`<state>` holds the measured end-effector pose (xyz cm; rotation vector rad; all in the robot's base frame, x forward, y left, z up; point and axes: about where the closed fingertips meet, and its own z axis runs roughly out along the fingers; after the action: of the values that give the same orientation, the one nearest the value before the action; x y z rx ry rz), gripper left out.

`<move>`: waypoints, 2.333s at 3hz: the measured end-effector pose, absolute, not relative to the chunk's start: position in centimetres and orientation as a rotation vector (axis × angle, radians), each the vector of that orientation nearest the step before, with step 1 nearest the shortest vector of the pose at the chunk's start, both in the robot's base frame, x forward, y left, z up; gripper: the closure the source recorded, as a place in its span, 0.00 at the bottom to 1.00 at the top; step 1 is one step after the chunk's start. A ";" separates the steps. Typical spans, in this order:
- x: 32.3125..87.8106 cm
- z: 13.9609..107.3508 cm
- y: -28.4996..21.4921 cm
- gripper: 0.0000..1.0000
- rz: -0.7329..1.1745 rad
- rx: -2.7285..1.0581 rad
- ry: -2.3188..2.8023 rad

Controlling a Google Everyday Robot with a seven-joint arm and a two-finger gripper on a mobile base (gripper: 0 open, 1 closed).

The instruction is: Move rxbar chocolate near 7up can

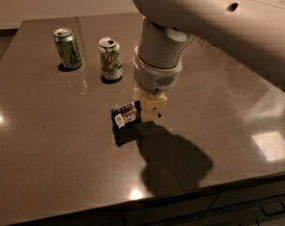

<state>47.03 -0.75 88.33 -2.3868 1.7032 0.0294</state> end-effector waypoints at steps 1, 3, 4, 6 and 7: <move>47.0 88.4 -0.7 1.00 0.029 -2.383 1.706; 50.7 89.1 -2.6 1.00 -0.013 -2.172 1.885; 54.1 89.0 -3.4 1.00 -0.020 -2.036 1.979; 60.1 87.5 -3.4 1.00 0.007 -1.878 2.085; 62.0 86.8 -3.1 0.87 0.026 -1.844 2.115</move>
Offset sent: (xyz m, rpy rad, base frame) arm 0.0238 -0.0191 0.0051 0.0001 -0.0267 -0.1822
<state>61.97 -3.11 86.79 -1.8436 2.1150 0.0257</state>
